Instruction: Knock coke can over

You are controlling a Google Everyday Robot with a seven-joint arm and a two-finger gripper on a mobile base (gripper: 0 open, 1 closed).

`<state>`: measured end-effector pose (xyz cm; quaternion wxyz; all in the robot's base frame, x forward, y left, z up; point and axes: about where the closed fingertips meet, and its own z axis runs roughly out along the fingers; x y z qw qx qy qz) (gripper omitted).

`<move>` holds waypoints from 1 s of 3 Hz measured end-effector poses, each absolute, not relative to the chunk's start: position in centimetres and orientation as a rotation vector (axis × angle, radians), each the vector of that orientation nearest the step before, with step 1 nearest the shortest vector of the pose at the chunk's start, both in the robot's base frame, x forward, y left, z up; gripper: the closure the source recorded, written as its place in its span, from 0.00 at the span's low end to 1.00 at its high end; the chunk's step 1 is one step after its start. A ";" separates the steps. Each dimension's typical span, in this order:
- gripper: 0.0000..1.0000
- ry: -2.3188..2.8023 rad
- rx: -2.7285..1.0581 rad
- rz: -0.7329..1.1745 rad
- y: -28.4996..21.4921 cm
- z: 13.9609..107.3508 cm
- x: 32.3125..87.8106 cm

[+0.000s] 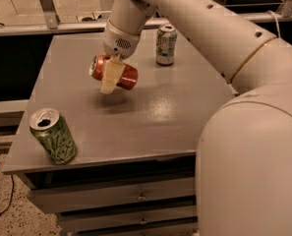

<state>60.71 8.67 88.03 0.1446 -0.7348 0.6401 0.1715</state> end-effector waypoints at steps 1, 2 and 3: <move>0.13 1.842 -2.145 0.477 8.9 87.7 60.4; 0.00 1.834 -2.165 0.471 9.5 87.1 60.0; 0.00 1.833 -2.155 0.477 9.4 87.1 60.0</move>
Offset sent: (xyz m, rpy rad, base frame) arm -0.0091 0.0085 -0.0095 -0.0370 0.0034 0.0370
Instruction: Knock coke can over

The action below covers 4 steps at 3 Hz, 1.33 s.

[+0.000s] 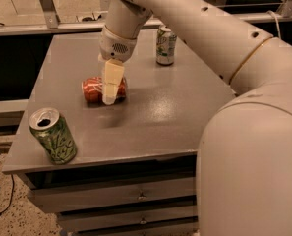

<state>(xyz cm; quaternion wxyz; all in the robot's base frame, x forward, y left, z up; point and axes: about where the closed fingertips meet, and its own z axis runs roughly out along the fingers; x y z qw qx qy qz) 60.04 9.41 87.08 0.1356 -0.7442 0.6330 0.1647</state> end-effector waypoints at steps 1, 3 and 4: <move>0.00 1.842 -2.109 0.488 8.5 87.5 60.3; 0.00 1.789 -1.779 0.570 0.5 89.5 62.3; 0.00 1.787 -1.603 0.519 -6.7 91.1 62.8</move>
Offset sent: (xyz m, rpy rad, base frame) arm 0.0331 -0.1066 0.0379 0.3499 -0.0634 -0.2181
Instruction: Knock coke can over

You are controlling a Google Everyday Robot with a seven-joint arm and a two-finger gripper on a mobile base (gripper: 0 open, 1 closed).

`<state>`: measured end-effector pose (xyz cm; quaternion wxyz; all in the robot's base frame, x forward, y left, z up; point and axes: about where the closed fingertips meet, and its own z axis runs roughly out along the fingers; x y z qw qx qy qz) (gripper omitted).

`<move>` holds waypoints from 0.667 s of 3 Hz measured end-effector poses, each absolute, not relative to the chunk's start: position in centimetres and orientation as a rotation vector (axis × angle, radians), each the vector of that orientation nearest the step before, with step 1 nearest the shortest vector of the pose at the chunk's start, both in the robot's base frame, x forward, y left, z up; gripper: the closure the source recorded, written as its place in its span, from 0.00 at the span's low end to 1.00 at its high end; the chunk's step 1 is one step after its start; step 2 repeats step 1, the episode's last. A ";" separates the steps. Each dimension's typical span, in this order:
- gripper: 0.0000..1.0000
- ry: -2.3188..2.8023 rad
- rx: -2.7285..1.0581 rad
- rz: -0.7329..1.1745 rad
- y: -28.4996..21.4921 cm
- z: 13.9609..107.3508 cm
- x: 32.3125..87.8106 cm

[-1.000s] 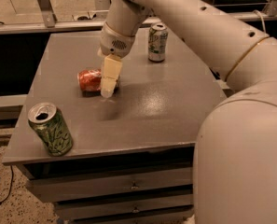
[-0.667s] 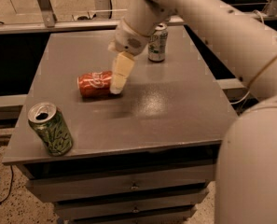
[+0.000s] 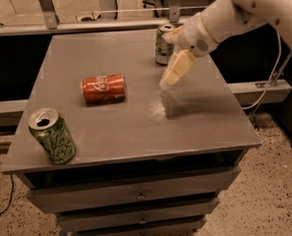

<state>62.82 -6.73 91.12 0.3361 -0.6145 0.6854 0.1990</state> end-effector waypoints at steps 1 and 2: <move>0.00 1.804 -1.573 0.508 -8.5 91.1 62.6; 0.00 1.804 -1.573 0.508 -8.5 91.1 62.6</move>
Offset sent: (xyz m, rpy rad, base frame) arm 0.0000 0.0000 0.0000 0.0000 0.0000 0.0000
